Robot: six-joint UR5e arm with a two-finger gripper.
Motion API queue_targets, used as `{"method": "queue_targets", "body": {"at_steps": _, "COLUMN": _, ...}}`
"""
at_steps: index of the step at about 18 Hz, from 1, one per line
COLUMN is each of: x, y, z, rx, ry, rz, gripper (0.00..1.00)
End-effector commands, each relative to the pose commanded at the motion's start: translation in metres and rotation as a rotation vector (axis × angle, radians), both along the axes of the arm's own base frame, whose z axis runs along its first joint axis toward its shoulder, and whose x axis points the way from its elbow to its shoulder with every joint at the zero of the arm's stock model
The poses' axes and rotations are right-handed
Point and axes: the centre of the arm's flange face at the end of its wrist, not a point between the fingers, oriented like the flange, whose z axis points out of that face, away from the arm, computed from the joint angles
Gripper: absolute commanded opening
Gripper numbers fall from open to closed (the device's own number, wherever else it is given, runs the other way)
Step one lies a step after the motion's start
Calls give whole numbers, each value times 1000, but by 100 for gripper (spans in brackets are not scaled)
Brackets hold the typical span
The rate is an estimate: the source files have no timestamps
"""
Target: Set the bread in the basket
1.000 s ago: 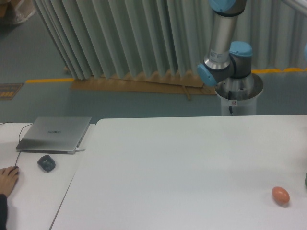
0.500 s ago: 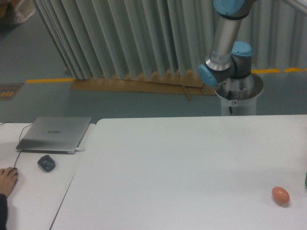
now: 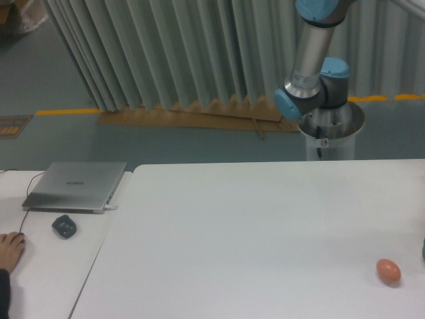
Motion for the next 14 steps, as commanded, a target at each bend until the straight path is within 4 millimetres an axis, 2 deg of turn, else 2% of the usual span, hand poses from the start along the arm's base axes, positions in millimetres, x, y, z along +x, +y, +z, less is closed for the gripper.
{"method": "queue_targets", "body": {"at_steps": 5, "x": 3, "y": 2, "z": -8, "rx": -3, "ry": -14, "rz": 6, "gripper": 100}}
{"method": "queue_targets", "body": {"at_steps": 7, "x": 16, "y": 19, "z": -3, "rx": 0, "ry": -10, "rz": -15, "gripper": 100}}
{"method": "queue_targets", "body": {"at_steps": 11, "x": 56, "y": 38, "z": 12, "rx": -18, "ry": -60, "rz": -65, "gripper": 100}}
{"method": "queue_targets", "body": {"at_steps": 12, "x": 67, "y": 42, "z": 5, "rx": -30, "ry": -97, "rz": -77, "gripper": 100}}
{"method": "queue_targets", "body": {"at_steps": 13, "x": 92, "y": 52, "z": -1, "rx": -19, "ry": -164, "rz": -107, "gripper": 100}}
{"method": "queue_targets", "body": {"at_steps": 14, "x": 109, "y": 54, "z": -6, "rx": 5, "ry": -242, "rz": -118, "gripper": 100}}
